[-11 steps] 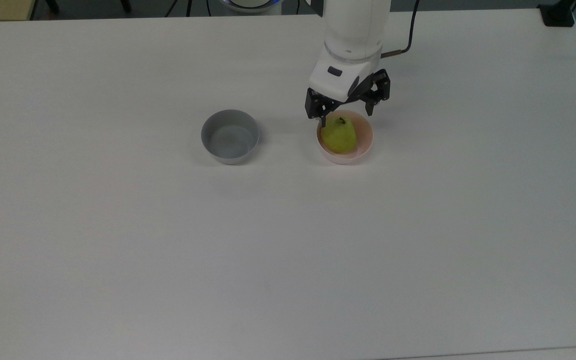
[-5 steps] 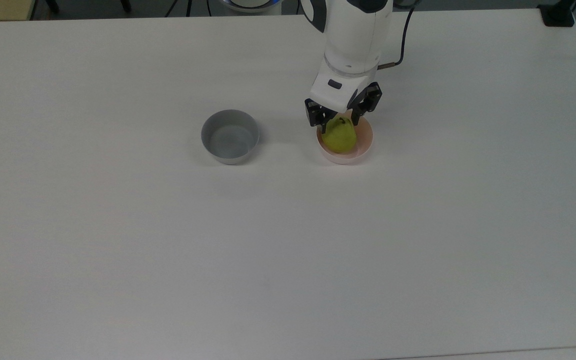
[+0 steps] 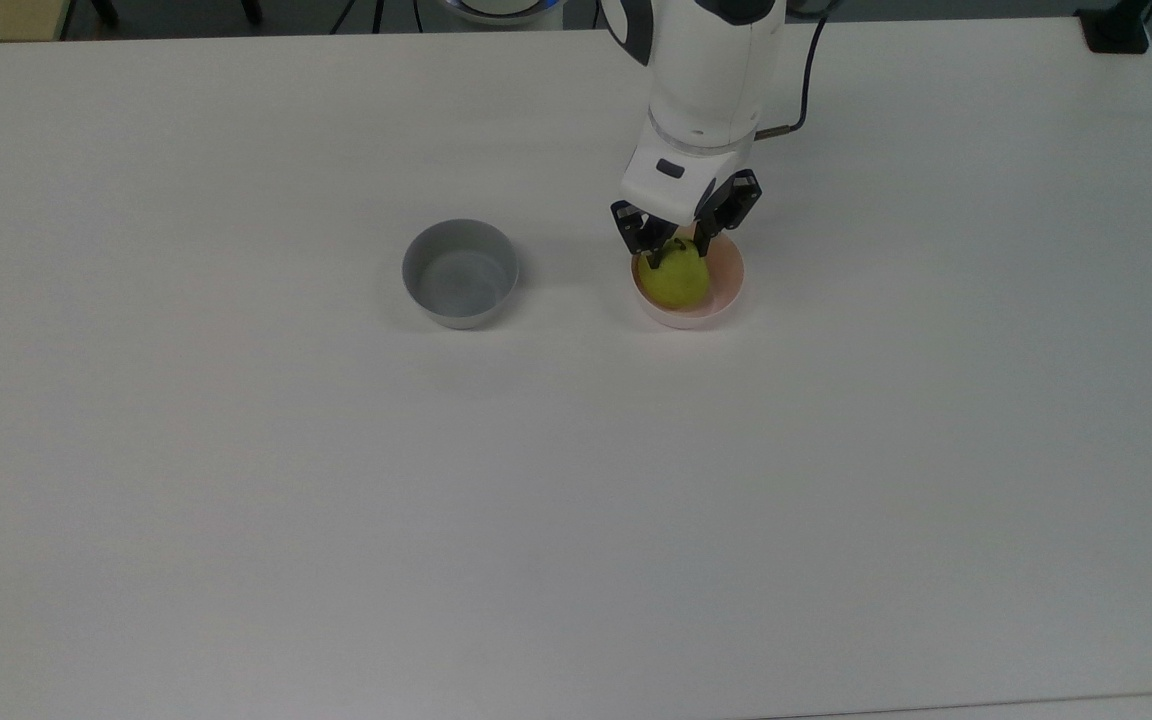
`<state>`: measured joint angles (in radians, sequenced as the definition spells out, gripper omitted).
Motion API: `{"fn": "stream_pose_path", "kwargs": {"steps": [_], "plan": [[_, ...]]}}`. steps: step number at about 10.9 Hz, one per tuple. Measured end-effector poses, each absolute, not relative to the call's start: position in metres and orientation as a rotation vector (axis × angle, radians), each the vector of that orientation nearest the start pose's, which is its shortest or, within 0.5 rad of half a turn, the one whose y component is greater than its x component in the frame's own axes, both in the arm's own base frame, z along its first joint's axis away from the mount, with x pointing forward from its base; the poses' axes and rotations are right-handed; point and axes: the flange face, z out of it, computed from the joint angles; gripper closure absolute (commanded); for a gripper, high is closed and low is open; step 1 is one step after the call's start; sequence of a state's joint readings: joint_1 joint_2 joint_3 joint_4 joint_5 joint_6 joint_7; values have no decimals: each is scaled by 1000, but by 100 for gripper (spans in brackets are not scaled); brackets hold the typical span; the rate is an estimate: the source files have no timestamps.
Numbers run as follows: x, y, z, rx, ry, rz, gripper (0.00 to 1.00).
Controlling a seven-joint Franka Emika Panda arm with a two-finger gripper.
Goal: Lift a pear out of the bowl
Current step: 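Lower the gripper around the pear and close it, then lift the pear out of the pink bowl and carry it past the grey bowl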
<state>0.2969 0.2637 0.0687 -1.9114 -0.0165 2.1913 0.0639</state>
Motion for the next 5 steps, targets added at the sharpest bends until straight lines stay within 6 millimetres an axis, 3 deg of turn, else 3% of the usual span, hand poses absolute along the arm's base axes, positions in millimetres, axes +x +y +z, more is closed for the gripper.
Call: {"fn": "stream_pose_path", "kwargs": {"steps": [3, 5], "plan": [[574, 217, 375, -3098, -453, -48, 100], [569, 214, 403, -3108, -438, -24, 100]]}}
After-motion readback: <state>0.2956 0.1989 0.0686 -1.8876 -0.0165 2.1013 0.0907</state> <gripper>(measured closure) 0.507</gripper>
